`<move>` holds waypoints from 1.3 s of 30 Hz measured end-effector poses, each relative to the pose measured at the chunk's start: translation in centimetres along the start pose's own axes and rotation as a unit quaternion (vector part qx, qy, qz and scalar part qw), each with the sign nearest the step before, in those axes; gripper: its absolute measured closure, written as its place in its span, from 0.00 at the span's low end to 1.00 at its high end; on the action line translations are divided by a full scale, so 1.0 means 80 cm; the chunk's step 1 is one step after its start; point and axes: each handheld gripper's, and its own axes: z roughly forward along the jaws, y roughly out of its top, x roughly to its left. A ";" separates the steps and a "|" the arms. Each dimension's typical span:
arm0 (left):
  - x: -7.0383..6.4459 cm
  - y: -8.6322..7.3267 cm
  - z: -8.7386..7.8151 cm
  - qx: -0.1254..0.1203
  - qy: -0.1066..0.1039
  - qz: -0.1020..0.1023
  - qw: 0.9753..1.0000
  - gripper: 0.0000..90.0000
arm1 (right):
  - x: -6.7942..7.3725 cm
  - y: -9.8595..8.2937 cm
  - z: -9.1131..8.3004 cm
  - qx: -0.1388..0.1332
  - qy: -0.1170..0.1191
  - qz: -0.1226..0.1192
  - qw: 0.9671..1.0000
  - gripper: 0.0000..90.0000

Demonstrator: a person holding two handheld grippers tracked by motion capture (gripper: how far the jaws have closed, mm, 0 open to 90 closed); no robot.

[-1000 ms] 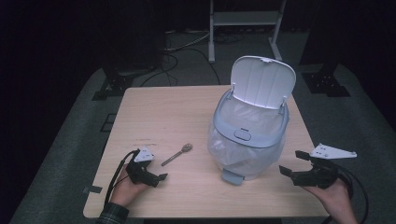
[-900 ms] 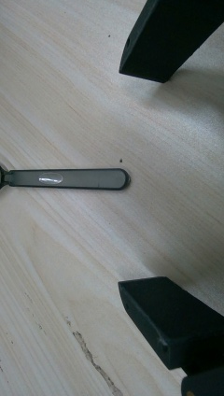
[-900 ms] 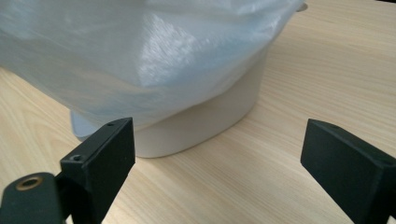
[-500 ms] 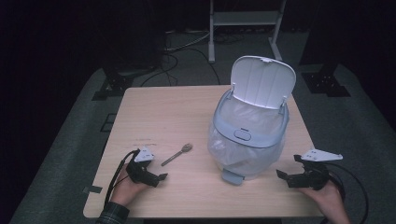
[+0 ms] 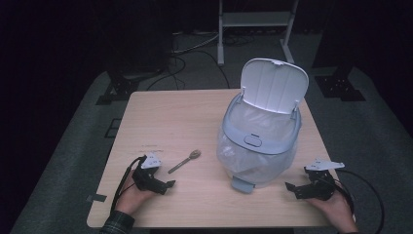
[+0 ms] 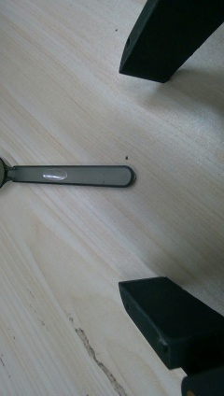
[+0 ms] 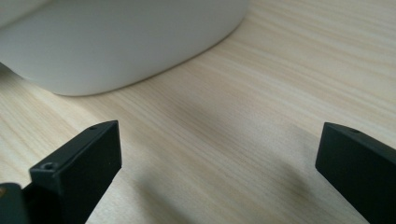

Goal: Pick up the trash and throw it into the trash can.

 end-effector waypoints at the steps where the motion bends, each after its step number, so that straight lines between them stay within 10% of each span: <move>1: 0.000 0.001 0.000 0.001 0.003 0.002 1.000 0.00 | 0.000 -0.002 0.005 0.009 -0.002 -0.004 1.000 0.00; 39: -0.003 0.055 0.011 -0.028 -0.013 0.012 0.999 0.00 | 0.002 -0.005 0.010 0.011 -0.014 -0.016 1.000 0.00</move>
